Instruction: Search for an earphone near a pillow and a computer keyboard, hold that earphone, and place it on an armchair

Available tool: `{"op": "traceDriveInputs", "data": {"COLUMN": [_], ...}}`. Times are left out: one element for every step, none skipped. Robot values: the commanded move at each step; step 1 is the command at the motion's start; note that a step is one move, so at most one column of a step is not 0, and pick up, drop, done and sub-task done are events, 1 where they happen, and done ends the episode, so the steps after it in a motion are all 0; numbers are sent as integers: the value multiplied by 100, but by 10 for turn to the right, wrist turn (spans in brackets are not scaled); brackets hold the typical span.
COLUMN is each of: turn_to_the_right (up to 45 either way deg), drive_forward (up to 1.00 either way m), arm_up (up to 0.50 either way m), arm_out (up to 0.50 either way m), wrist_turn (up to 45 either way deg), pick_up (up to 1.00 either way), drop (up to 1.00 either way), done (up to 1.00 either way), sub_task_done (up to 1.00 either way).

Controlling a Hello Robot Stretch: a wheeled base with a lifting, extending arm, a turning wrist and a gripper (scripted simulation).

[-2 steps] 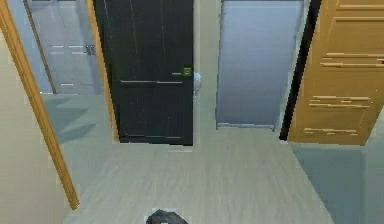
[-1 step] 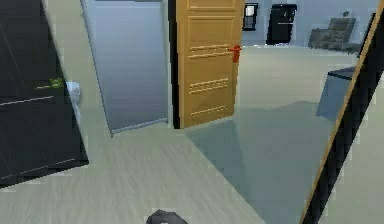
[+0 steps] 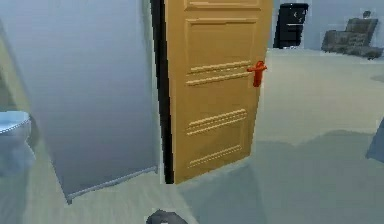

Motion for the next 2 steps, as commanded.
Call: {"op": "traceDriveInputs", "data": {"turn_to_the_right": [120,0], "drive_forward": [0,20], "arm_up": [0,0], "arm_out": [0,0], "wrist_turn": [0,0], "pick_up": [0,0], "drop": [0,0], "done": [0,0], "sub_task_done": [0,0]}}
